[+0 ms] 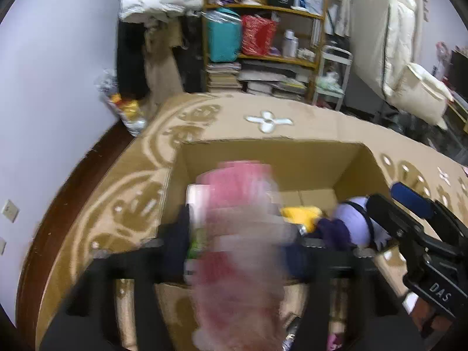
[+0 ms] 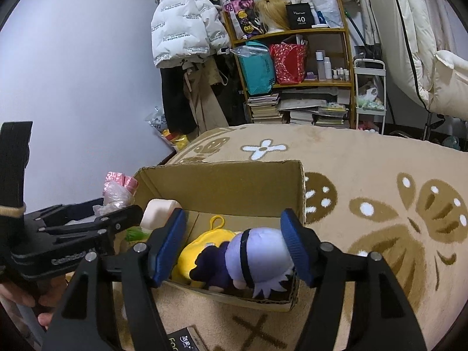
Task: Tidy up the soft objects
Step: 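Lower the roll into the box and open the left gripper while the right drops the doll in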
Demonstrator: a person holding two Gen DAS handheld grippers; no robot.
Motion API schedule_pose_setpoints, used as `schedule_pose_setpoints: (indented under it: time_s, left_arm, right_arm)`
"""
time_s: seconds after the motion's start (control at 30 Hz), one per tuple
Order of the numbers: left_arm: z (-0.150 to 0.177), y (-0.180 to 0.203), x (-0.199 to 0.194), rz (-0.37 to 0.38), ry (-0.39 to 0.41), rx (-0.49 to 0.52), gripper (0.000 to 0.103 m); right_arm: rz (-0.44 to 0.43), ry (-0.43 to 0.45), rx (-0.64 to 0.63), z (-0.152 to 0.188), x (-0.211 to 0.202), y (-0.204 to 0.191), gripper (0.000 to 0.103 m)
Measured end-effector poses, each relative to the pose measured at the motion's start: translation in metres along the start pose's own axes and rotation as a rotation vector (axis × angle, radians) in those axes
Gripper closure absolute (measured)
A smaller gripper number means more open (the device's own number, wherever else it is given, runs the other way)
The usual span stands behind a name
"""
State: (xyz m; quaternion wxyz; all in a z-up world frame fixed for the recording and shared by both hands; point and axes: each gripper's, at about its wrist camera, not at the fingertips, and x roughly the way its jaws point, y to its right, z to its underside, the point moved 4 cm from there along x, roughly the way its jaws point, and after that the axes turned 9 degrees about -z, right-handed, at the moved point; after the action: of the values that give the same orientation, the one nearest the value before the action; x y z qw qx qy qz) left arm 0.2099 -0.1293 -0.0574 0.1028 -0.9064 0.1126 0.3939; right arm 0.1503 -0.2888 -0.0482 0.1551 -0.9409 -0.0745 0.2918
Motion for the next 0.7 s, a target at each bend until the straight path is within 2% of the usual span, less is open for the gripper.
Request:
schedule_pose_setpoints:
  time_s: [0.23, 0.43, 0.57, 0.63, 0.7]
  left_arm:
    - [-0.005, 0.001, -0.001, 0.014, 0.001, -0.010, 0.061]
    - [-0.034, 0.013, -0.001, -0.008, 0.007, 0.009, 0.061]
    - [-0.040, 0.021, 0.008, -0.027, -0.030, 0.041, 0.058]
    - [-0.037, 0.020, 0.011, -0.041, -0.048, 0.042, 0.030]
    - [-0.035, 0.017, 0.008, -0.070, -0.027, 0.031, 0.019]
  right_arm:
    - [0.005, -0.008, -0.018, 0.000, 0.000, -0.003, 0.032]
    - [0.012, -0.003, -0.022, 0.000, 0.000, -0.004, 0.032]
    - [0.015, -0.004, -0.024, 0.001, 0.003, -0.003, 0.032]
    - [0.017, -0.011, -0.017, 0.002, 0.006, -0.001, 0.032]
    - [0.019, -0.017, -0.013, 0.002, 0.007, 0.001, 0.025]
